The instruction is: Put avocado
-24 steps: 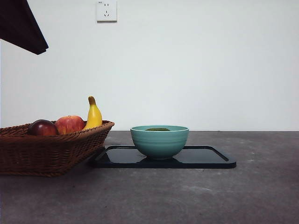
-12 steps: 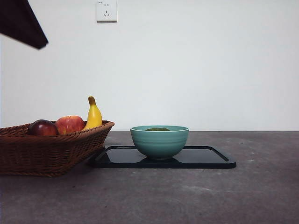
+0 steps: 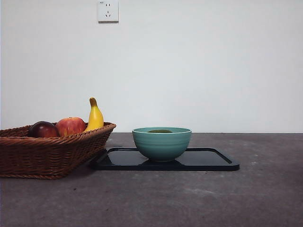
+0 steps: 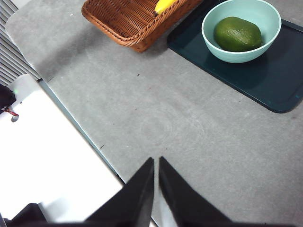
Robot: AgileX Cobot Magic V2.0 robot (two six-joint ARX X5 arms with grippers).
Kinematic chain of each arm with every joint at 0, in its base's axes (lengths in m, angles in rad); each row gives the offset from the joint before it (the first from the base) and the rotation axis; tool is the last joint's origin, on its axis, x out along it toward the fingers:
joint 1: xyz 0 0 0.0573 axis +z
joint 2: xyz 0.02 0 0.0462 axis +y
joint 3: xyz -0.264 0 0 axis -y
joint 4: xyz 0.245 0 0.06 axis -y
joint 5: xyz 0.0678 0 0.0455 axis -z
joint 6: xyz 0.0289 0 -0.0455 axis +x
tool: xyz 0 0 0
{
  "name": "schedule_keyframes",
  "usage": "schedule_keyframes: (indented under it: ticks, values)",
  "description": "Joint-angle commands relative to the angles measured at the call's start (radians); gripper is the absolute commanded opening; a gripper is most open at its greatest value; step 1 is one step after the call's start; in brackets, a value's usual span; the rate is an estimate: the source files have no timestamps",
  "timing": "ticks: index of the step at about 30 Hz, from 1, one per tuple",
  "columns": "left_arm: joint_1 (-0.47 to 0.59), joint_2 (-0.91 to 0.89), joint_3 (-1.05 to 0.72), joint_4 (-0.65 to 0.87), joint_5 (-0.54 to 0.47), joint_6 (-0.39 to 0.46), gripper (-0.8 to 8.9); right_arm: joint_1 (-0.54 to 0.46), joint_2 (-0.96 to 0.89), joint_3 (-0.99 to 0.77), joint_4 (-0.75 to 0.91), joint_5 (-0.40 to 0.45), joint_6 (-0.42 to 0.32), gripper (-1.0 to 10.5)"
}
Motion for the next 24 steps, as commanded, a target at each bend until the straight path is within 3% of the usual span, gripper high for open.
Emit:
schedule_keyframes:
  ticks: [1, 14, 24]
  values:
    - [0.041, -0.064, -0.076, 0.022, -0.063, 0.021, 0.08, 0.006, 0.003, 0.010, 0.009, -0.002, 0.006, 0.1]
    - [0.089, -0.342, -0.475, 0.042, -0.088, 0.010, 0.08, 0.006, 0.003, 0.010, 0.009, -0.002, 0.006, 0.1]
    - [0.091, -0.434, -0.604, 0.040, -0.096, 0.010, 0.08, 0.006, 0.003, 0.010, 0.009, -0.002, 0.006, 0.1]
